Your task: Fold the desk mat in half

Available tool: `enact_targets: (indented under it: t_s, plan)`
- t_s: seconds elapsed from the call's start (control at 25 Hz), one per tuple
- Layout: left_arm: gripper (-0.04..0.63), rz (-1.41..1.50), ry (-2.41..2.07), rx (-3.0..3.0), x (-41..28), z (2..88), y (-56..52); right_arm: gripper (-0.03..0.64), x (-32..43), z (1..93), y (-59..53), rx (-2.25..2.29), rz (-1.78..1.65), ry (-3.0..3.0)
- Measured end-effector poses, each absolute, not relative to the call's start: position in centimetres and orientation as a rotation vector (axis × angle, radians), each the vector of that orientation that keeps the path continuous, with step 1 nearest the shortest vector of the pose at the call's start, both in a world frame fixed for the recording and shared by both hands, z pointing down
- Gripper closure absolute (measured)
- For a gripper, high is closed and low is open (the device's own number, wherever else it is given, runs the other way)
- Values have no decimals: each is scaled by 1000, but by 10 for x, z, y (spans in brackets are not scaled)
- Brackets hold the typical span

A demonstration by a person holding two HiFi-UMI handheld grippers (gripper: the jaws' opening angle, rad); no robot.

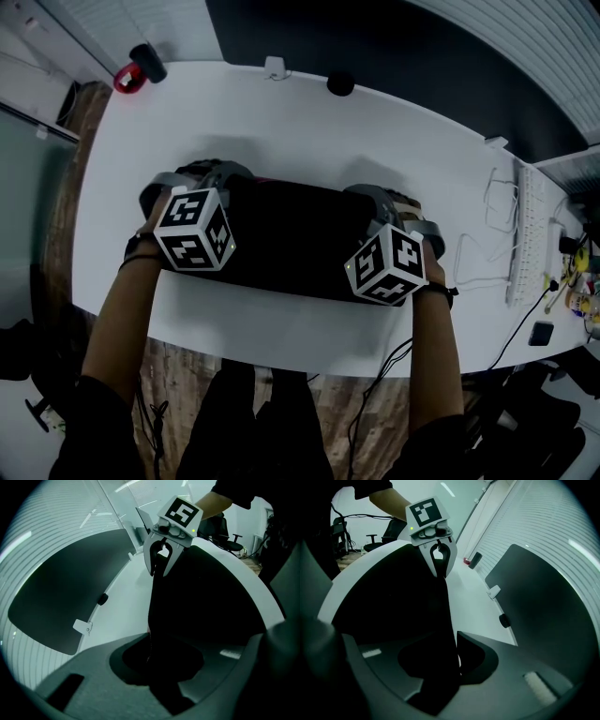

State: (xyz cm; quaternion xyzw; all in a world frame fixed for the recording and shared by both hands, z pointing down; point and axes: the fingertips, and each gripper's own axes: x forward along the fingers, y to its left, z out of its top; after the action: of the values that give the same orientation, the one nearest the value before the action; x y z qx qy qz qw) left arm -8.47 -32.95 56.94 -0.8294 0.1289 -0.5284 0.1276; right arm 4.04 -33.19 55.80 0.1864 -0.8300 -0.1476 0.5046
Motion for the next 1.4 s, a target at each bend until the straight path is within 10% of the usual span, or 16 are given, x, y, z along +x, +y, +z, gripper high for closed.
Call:
enact_targets:
  t_s: [0.52, 1.4]
  plan:
    - [454, -1466, 577, -2397, -89, 563, -341, 494, 45, 555, -335, 593, -339, -2041]
    - [603, -1367, 969, -2630, -101, 546, -336, 606, 56, 548, -326, 802, -144, -2056]
